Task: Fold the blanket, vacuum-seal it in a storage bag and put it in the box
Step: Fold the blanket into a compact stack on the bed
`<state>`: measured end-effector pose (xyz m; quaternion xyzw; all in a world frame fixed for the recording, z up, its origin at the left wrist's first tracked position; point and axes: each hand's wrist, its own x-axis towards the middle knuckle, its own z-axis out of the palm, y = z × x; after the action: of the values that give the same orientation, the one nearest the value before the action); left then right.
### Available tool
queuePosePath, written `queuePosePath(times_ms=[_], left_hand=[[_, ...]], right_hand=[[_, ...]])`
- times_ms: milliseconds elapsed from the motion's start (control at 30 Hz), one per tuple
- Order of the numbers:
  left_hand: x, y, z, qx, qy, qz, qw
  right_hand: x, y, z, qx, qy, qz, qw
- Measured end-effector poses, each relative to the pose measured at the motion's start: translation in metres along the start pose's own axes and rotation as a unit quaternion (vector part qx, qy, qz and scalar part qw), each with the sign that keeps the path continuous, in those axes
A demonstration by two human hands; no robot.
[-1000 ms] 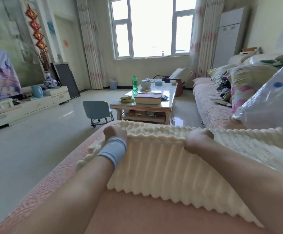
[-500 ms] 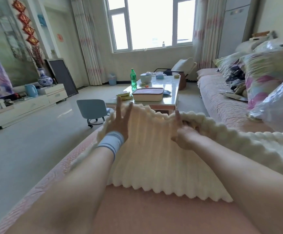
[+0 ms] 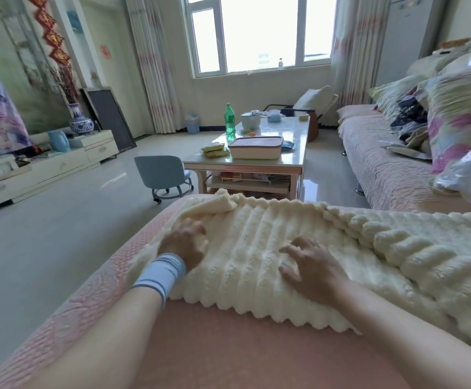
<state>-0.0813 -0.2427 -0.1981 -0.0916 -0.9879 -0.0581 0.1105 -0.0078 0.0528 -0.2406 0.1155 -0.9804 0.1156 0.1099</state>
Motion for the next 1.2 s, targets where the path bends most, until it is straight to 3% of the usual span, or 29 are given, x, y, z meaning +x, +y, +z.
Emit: queuePosePath(times_ms=[67, 100, 167, 300, 400, 567, 733, 867, 967, 1033, 1133, 1200], left_hand=[[-0.011, 0.019, 0.007, -0.028, -0.128, 0.078, 0.988], [-0.017, 0.024, 0.013, 0.010, -0.203, 0.091, 0.975], [-0.025, 0.022, 0.024, 0.077, -0.272, 0.096, 0.954], [-0.036, 0.007, 0.029, 0.133, -0.238, 0.106, 0.956], [-0.049, 0.007, 0.020, 0.127, -0.182, 0.089, 0.971], [-0.082, 0.003, -0.015, 0.162, -0.139, 0.074, 0.974], [-0.135, -0.007, -0.060, 0.196, -0.268, -0.005, 0.943], [-0.189, -0.017, -0.093, 0.251, -0.427, -0.035, 0.868], [-0.208, -0.018, -0.105, 0.152, -0.507, -0.068, 0.846], [-0.211, -0.019, -0.105, 0.062, -0.483, -0.101, 0.868], [-0.202, -0.023, -0.096, -0.007, -0.284, -0.096, 0.954], [-0.191, -0.027, -0.087, 0.026, -0.197, -0.059, 0.978]], right_hand=[[-0.019, -0.007, -0.002, -0.025, -0.028, -0.072, 0.997], [-0.027, -0.011, 0.000, -0.052, -0.064, -0.086, 0.993], [-0.037, -0.014, 0.003, -0.114, -0.123, -0.071, 0.983], [-0.045, -0.025, 0.000, -0.144, -0.175, 0.031, 0.974], [-0.051, -0.036, -0.010, -0.138, -0.138, 0.020, 0.981], [-0.073, -0.066, -0.049, -0.119, -0.158, 0.011, 0.980], [-0.115, -0.128, -0.084, -0.135, -0.218, -0.040, 0.966], [-0.156, -0.170, -0.089, -0.105, -0.292, -0.083, 0.947], [-0.169, -0.183, -0.084, -0.104, -0.356, -0.080, 0.925], [-0.165, -0.184, -0.081, -0.068, -0.356, -0.037, 0.931], [-0.146, -0.179, -0.076, -0.013, -0.273, -0.003, 0.962], [-0.128, -0.173, -0.071, -0.058, -0.198, -0.005, 0.979]])
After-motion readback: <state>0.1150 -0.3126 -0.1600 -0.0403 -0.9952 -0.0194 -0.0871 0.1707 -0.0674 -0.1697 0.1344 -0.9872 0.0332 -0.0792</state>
